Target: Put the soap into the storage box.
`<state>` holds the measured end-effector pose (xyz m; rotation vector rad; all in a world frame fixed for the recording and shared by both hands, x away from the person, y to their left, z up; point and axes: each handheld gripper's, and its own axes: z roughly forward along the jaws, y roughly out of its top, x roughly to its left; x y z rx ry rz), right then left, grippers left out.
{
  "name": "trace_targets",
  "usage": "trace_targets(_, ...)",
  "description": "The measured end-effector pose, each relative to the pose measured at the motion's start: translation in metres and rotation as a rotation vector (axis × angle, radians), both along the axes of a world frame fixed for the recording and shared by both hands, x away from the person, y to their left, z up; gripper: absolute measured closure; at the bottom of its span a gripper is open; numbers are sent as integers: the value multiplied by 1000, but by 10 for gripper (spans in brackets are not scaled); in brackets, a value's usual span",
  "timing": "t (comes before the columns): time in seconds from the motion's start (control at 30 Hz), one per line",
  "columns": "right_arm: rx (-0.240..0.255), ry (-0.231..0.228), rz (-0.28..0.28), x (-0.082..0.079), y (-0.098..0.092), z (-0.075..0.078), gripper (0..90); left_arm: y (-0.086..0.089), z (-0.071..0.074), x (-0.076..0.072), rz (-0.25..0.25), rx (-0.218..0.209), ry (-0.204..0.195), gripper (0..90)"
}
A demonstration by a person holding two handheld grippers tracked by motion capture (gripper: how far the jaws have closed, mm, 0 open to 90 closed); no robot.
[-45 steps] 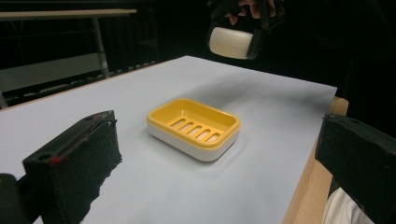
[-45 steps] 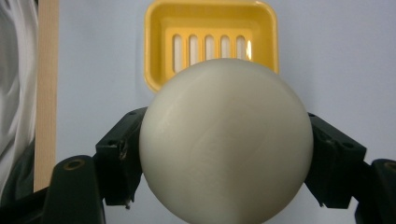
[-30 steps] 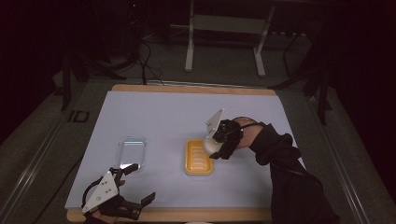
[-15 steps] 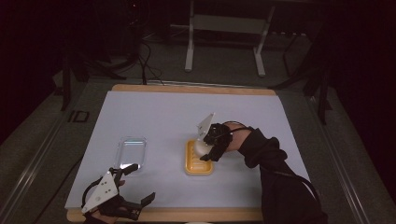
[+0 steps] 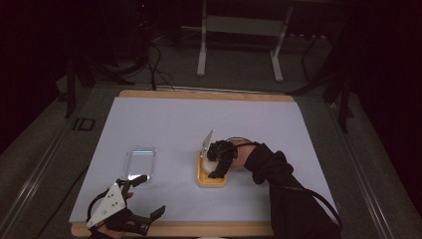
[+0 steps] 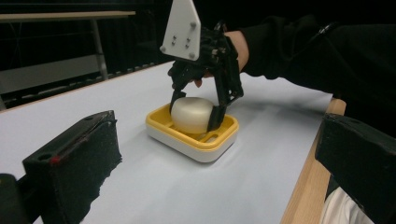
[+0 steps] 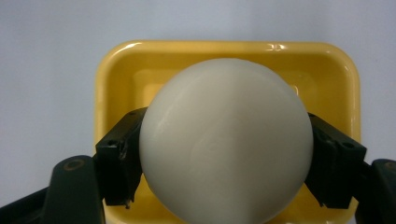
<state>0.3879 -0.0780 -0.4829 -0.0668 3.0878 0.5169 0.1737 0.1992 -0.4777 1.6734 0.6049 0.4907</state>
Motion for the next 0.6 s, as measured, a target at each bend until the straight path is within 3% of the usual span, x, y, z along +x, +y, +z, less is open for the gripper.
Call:
trace_targets(0.3, -31, 6, -34, 4, 4, -12, 243, -1, -1, 0, -11, 10, 3, 1)
trace_targets(0.43, -14, 27, -71, 5, 5, -7, 240, -1, -1, 0, -12, 11, 4, 1)
trace_targets(0.6, 12, 15, -84, 5, 0, 7, 236, -1, -1, 0, -11, 13, 5, 1)
